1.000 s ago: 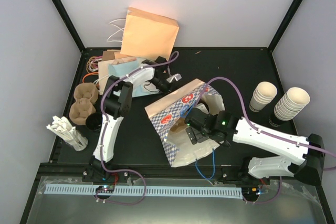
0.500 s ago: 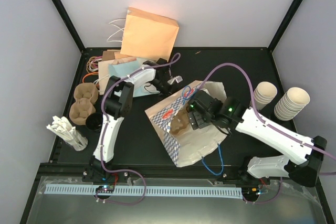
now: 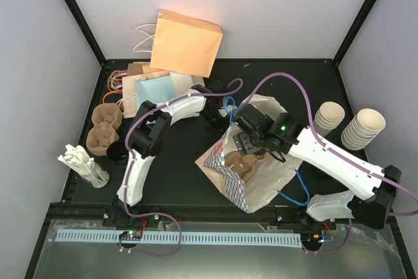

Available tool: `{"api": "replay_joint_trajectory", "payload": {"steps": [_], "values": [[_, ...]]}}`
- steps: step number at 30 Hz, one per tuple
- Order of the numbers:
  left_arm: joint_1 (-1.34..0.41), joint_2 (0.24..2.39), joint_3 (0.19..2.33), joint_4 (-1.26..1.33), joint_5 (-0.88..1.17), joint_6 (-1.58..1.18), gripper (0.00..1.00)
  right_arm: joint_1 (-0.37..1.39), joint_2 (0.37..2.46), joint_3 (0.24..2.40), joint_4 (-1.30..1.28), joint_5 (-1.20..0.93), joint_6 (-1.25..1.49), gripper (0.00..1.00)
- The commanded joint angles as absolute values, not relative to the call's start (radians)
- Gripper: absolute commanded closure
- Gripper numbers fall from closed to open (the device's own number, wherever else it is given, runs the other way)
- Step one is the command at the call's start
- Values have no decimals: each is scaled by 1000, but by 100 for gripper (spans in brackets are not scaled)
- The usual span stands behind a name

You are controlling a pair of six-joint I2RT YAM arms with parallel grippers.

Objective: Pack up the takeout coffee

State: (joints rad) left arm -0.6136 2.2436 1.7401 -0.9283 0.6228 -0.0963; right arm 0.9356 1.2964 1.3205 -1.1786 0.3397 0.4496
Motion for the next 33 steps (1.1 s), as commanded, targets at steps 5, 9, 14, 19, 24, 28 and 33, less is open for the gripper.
{"api": "replay_joint_trajectory", "payload": {"steps": [5,9,14,19,24,28,33], "values": [[-671,2212,1751,-881,163,-106,1,925,1301,1269,-1199,303,442,9],[-650,2219,1753,-889,92,-111,1,925,1315,1258,-1217,312,454,10],[-604,2167,1703,-845,1,-169,1,923,1302,1255,-1221,322,469,10],[-617,2141,1673,-833,-147,-175,1,911,1320,1260,-1223,327,463,10],[-634,2165,1659,-841,-190,-160,1,884,1342,1297,-1188,317,428,10],[-633,2157,1635,-829,-188,-160,1,874,1381,1370,-1176,308,387,11],[-590,2111,1617,-819,-174,-186,1,872,1403,1498,-1189,301,345,12]]}}
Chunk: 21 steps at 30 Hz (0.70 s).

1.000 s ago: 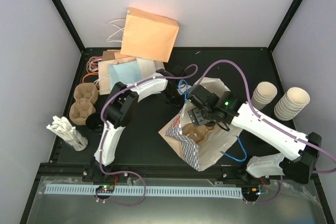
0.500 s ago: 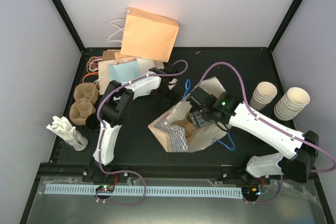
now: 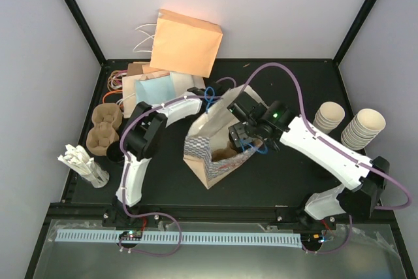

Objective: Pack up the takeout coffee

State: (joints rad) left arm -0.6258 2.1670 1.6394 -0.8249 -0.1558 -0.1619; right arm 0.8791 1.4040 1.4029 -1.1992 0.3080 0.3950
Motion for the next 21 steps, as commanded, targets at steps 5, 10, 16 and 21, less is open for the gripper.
{"api": "replay_joint_trajectory", "payload": {"steps": [5,10,16,21], "values": [[-515,2006,1615,-824,-184,-224,1,871,1410,1571,-1210,334,325,9],[-430,1879,1614,-845,-163,-264,1,866,1407,1632,-1204,348,312,9],[-402,1692,1535,-804,-162,-275,1,865,1388,1723,-1187,432,281,8],[-402,1538,1465,-773,-66,-249,1,864,1376,1783,-1184,507,260,8]]}}
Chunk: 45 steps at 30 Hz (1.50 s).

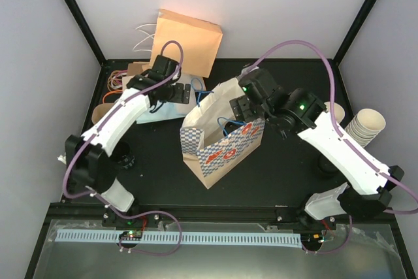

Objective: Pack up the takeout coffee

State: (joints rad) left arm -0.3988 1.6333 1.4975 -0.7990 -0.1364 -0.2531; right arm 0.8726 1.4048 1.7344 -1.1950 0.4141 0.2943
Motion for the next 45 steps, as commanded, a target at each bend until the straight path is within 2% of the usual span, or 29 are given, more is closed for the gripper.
{"api": "replay_joint_trajectory", "payload": {"steps": [1,5,11,14,18,23,29,30,33,35,38,42,45], "values": [[-402,1511,1453,-776,-52,-246,1,861,1375,1789,-1185,520,259,8],[-402,1390,1410,-796,30,-228,1,821,1398,1825,-1205,494,245,8],[-417,1180,1265,-743,248,-214,1,748,1520,1964,-1311,360,207,19],[-420,1081,1186,-735,257,-215,1,728,1565,1989,-1330,373,204,20],[-420,960,1084,-686,309,-209,1,699,1618,1961,-1294,324,167,28],[-420,870,1041,-695,335,-190,1,690,1667,1948,-1257,398,140,29],[-420,820,1015,-717,338,-171,1,669,1706,1918,-1219,358,98,31],[-420,811,1014,-720,330,-170,1,666,1715,1917,-1217,358,92,34],[-420,784,1011,-729,269,-173,1,655,1733,1924,-1208,344,92,55],[-420,769,1010,-729,251,-169,1,651,1728,1924,-1197,331,84,60],[-420,760,1011,-731,244,-168,1,645,1723,1923,-1187,314,61,74],[-420,764,1015,-746,233,-169,1,633,1722,1927,-1195,280,28,79],[-420,771,1024,-754,226,-167,1,618,1719,1925,-1201,279,17,93]]}}
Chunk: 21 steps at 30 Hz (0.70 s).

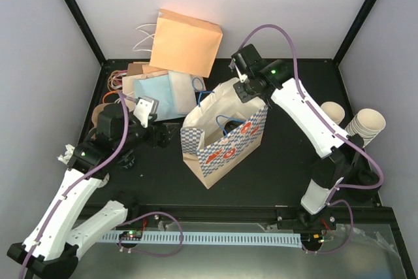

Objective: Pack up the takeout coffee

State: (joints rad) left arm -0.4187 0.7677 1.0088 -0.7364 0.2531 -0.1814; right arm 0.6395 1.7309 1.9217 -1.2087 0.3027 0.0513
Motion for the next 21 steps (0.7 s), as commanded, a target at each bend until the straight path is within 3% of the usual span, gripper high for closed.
{"api": "replay_joint_trajectory", "payload": {"steps": [1,9,17,21], "values": [[-420,773,1028,-758,224,-167,1,612,1717,1927,-1202,289,18,98],[-420,778,1035,-754,265,-197,1,517,1700,1963,-1172,375,14,97],[-420,778,1017,-760,252,-207,1,397,1823,2103,-1177,414,67,95],[-420,794,1034,-811,199,-200,1,358,1849,2114,-1159,442,72,85]]}}
